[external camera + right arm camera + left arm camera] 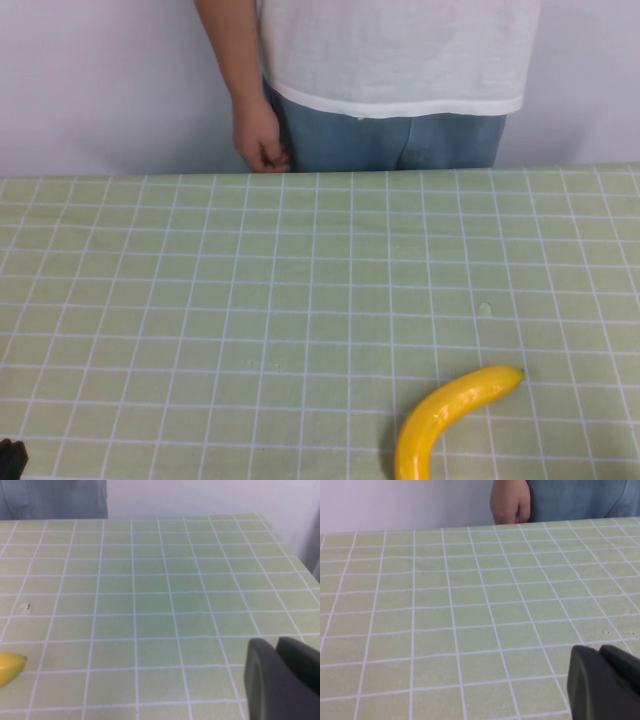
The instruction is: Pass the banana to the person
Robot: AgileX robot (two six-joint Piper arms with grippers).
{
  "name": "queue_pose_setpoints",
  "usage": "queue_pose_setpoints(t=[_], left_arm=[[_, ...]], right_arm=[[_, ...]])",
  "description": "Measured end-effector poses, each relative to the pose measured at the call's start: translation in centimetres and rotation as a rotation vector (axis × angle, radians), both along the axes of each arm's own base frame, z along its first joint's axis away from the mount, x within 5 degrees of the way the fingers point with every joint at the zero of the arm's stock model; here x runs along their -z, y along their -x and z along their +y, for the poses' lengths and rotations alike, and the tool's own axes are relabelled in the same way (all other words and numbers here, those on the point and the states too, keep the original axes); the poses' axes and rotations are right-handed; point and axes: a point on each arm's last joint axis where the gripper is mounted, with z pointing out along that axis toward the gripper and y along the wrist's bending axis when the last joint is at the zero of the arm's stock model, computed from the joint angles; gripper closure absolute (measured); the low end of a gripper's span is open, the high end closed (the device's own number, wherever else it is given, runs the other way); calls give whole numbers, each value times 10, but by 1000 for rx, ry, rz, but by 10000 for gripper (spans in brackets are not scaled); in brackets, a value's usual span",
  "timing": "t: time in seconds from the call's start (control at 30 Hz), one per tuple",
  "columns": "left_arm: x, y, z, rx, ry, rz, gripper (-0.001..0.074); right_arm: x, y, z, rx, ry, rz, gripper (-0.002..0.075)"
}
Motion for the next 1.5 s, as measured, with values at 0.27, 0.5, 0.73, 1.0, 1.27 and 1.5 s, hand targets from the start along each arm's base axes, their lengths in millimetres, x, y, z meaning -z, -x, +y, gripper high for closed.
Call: queue_pose_setpoints(t=[0.27, 0.5, 0.73, 1.0, 1.27, 1.5], left_arm=[[0, 0, 0, 0, -1, 2, 738], [0, 0, 0, 0, -1, 2, 738], [0, 0, 0, 0, 0, 2, 738], [0, 0, 0, 0, 2, 3, 738], [0, 0, 0, 0, 2, 3, 738], [0, 0, 0, 1, 0, 2, 738]], right_arm=[[0, 0, -1, 4, 46, 4, 732], [-2, 0, 0, -4, 3, -21, 732], [-32, -2, 5, -57, 37, -348, 732], [-76, 15, 14, -143, 87, -874, 732], [-97, 35, 11, -134, 15, -1187, 732], [-157, 53, -1, -61, -239, -1207, 732]])
